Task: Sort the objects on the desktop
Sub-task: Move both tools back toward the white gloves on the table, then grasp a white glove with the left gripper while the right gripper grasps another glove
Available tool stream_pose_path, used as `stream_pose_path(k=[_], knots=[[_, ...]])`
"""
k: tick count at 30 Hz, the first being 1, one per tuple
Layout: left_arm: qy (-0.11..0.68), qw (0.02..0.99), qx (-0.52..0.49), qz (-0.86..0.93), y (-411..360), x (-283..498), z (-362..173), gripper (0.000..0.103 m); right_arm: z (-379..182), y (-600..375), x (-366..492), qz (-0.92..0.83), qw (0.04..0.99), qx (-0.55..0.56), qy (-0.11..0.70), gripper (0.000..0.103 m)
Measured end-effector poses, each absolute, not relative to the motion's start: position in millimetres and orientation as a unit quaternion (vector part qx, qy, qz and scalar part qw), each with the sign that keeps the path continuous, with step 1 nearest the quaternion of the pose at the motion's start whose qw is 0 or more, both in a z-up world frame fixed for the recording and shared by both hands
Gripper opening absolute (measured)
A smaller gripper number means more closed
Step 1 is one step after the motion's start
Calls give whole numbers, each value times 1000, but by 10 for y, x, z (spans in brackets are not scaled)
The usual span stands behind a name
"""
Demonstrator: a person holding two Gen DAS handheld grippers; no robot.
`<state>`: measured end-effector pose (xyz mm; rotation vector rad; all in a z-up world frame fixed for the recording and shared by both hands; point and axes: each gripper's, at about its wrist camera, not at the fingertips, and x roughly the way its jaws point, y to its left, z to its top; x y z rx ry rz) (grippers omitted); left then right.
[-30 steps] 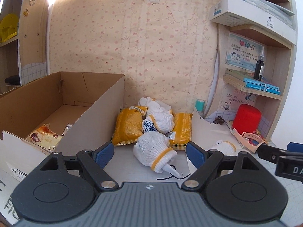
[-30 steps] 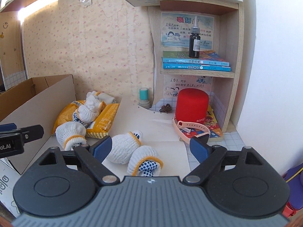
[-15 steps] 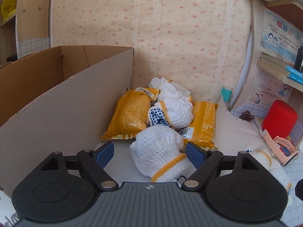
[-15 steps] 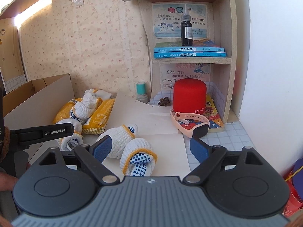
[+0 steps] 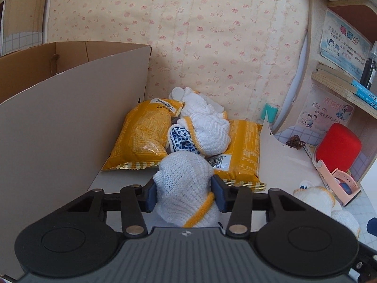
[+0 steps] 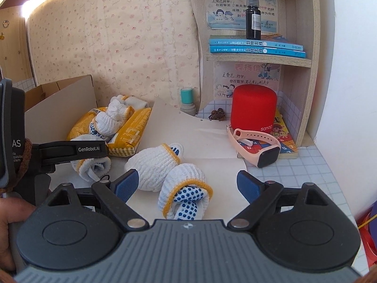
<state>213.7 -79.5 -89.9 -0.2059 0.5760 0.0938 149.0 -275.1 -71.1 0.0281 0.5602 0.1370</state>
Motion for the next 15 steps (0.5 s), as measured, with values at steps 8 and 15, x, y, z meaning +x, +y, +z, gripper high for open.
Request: stream_pose_path(k=[8,15], knots=[[269,959,-89,22,-766,1955,-855,37,-778,-2628,1623,72,955,18,289,90],[242,968,-56,18,-788,1613,-802,37,-843,-2510,1790,68,951,15,302,91]])
